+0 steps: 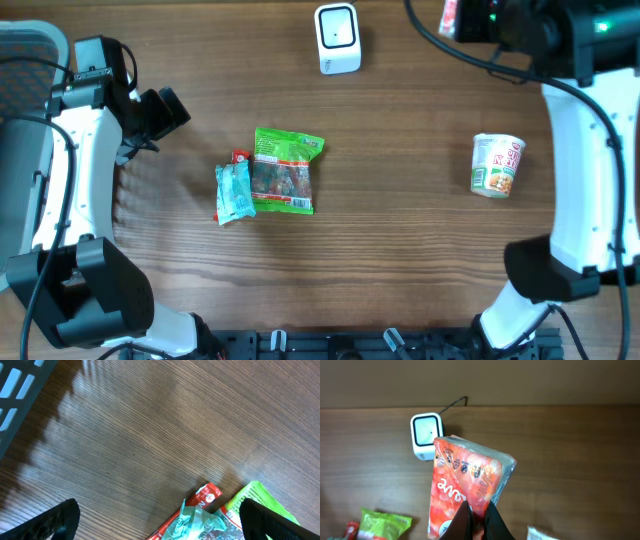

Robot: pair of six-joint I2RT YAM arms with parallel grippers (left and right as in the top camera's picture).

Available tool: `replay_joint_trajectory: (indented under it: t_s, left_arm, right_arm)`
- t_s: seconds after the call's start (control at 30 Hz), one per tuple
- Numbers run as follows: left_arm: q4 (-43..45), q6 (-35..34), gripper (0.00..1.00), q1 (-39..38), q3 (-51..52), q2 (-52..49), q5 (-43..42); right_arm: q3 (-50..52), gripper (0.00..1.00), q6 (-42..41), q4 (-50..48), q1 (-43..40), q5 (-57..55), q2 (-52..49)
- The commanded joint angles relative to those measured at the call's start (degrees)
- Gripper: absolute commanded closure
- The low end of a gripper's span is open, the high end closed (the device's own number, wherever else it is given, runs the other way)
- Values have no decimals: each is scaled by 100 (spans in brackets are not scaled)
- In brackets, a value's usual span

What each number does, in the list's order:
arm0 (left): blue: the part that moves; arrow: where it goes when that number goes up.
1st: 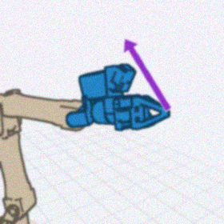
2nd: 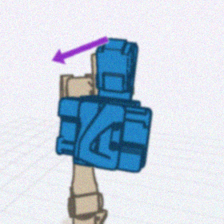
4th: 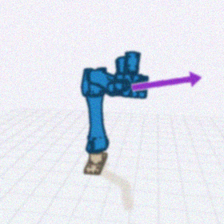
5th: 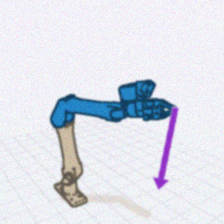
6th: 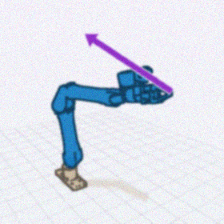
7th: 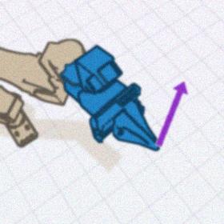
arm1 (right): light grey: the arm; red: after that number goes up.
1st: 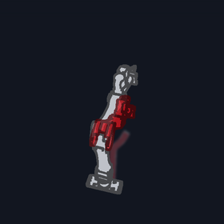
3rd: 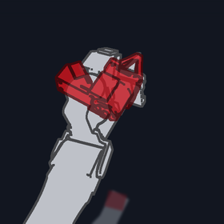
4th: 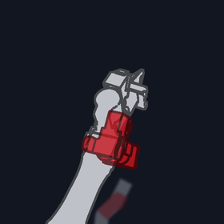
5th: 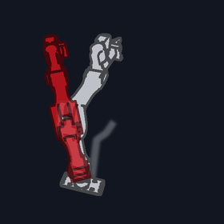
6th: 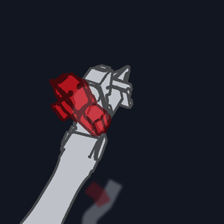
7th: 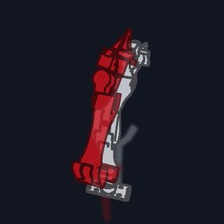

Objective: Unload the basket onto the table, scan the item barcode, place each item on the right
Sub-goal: 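Carry the red-orange snack pack up to the white scanner, then place the red-orange pack on the table beside the cup noodles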

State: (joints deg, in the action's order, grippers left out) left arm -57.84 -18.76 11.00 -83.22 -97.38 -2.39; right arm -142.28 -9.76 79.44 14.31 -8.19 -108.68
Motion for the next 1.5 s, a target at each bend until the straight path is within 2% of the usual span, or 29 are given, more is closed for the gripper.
replay_joint_trajectory:
  t_s: [0.0,0.1,0.23,0.37,0.53,0.7,0.8,0.87,0.9,1.03,1.13,1.2,1.3,1.47]
  left_arm:
    - [0,28,0,4,-39,31,35]
    - [0,26,0,4,-39,31,35]
    - [0,26,0,4,-39,31,35]
    - [0,28,0,4,-39,31,35]
    - [0,28,0,4,-39,31,35]
    - [-2,28,0,4,-39,31,35]
    - [0,28,0,4,-39,31,35]
    - [0,28,0,4,-39,31,35]
    - [0,28,0,4,-39,31,35]
    - [0,28,0,4,-39,31,37]
    - [0,28,0,4,-39,31,35]
    - [0,28,0,4,-39,31,35]
    - [0,28,0,4,-39,31,35]
    - [0,26,0,4,-39,31,35]
  right_arm:
    - [-92,96,304,-258,584,-817,-715]
    - [-85,96,566,-802,1106,-1659,-1425]
    - [-52,96,1346,-1969,1545,-2479,-2413]
    - [-48,96,2586,-3246,1725,-3373,-3287]
    - [-48,96,3265,-3993,1714,-3423,-3987]
    - [-50,96,3097,-4052,1679,-3541,-4085]
    - [-50,96,2800,-3657,1648,-3630,-3512]
    - [-50,96,2308,-3012,1648,-3488,-2911]
    - [-50,96,1558,-2050,1648,-3021,-2181]
    - [-50,96,542,-76,1458,-1327,-857]
    - [-17,96,136,1259,944,-466,-664]
    - [463,96,61,1255,649,195,-693]
    - [2057,96,-245,1001,435,153,-715]
    - [4806,96,-282,-841,402,-103,-715]
